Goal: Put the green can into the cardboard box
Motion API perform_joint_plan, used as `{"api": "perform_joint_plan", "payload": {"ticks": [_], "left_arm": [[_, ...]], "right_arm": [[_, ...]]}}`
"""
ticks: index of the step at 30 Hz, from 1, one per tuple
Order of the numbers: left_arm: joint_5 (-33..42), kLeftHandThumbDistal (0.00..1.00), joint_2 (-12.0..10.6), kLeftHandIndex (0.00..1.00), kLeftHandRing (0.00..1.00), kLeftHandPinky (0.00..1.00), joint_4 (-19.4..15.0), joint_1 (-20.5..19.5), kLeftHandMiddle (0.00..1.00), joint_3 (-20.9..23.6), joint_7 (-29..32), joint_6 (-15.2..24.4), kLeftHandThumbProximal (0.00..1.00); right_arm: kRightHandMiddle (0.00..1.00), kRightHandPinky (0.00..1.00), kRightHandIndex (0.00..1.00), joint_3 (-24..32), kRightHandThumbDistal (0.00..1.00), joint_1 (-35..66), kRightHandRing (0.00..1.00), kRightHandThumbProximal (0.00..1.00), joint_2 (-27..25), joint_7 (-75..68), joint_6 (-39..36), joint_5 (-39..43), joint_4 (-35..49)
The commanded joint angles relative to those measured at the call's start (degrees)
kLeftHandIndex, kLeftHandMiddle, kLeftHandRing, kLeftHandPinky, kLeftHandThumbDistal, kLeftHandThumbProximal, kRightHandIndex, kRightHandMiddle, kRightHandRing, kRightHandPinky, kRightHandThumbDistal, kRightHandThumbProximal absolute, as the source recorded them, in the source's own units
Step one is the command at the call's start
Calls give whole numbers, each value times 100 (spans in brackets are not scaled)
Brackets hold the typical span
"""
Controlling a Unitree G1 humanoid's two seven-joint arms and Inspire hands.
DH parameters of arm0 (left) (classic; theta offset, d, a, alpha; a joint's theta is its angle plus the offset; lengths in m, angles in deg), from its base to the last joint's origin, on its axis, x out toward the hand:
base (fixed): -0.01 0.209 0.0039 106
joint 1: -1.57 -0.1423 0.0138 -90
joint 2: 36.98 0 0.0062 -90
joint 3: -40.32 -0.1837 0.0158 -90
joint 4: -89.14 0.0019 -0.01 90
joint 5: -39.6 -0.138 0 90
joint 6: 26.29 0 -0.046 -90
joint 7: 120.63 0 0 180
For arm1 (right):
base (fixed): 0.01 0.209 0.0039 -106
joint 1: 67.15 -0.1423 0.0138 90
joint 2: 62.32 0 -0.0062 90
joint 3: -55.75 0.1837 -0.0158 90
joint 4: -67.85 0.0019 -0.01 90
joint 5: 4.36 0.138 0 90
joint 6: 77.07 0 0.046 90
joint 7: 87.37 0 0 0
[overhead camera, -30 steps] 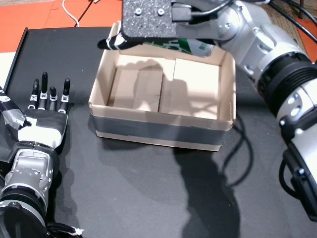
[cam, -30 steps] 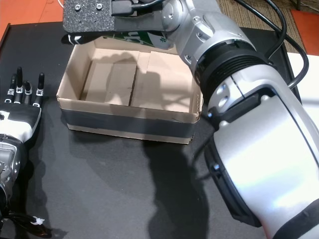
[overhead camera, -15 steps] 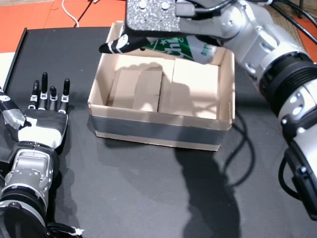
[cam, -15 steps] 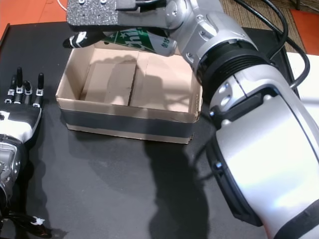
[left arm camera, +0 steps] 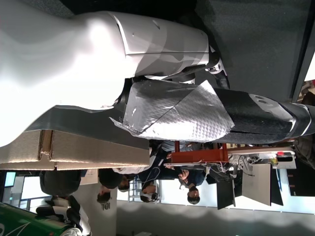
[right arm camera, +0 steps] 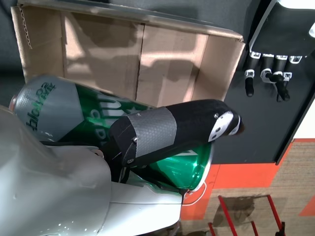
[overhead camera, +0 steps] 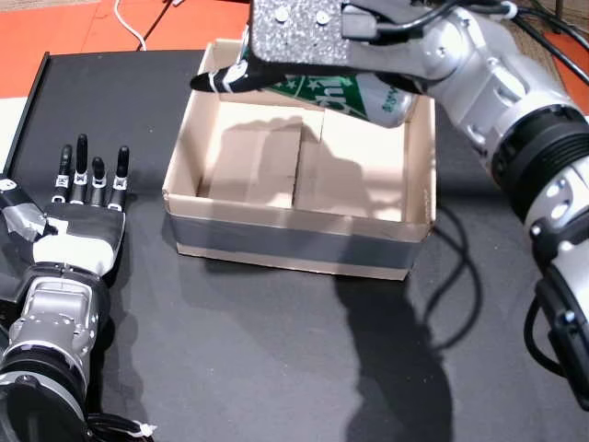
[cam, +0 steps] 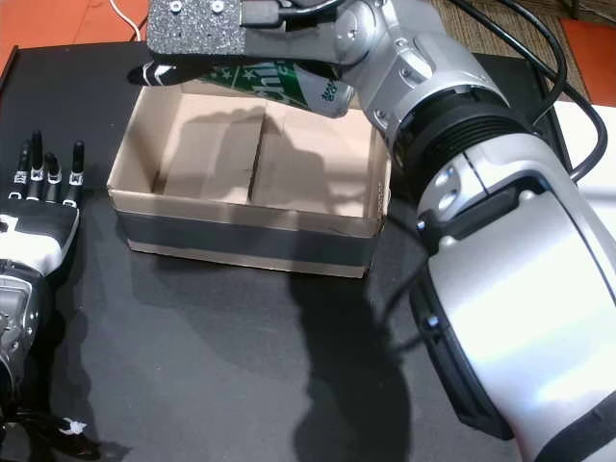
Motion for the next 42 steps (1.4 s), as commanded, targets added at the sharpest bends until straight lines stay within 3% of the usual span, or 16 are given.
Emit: {"api": "perform_joint_plan", "payload": {"ticks": [1,9,15,20,24,27,35,38,40,42], "left_arm": [[-39,99,-31,54,41,89,36,-143,23,2,-44,33,97],[-21,98,-18,55,41,87,36,-132,23,17,-119,21,96],[-10,99,0,55,40,88,38,-132,22,29,-114,-5,95],[-53,100,8,57,43,92,36,-128,24,-5,-129,23,100],[-47,99,23,58,42,91,38,-121,24,-11,-160,8,100],[-26,99,36,58,41,91,39,-124,23,4,-130,-20,100],[-46,100,50,54,43,91,41,-134,24,-10,-105,-2,98],[-46,98,56,56,43,91,43,-132,26,-11,-114,-17,98],[-20,98,53,56,41,90,44,-124,25,15,-137,-17,96],[-5,98,51,56,42,92,45,-105,23,34,-203,-13,96]], "right_arm": [[45,55,51,122,66,17,49,76,-48,82,-21,169,18],[54,60,64,160,78,19,56,78,-22,152,52,137,22],[56,64,65,111,74,11,58,79,-23,178,36,93,22],[57,65,65,126,71,4,60,79,-14,228,51,111,20],[55,64,63,139,78,-3,58,79,-10,251,74,120,19],[55,64,63,120,76,-11,58,80,-17,267,56,102,20],[54,65,59,181,83,-32,58,79,-64,284,9,147,25],[55,67,64,-69,90,-120,58,84,-128,113,-156,-107,42],[62,71,70,-329,90,-209,66,80,-173,-151,-337,-357,67],[68,75,70,-385,82,-253,71,67,-216,-527,-576,-392,120]]}}
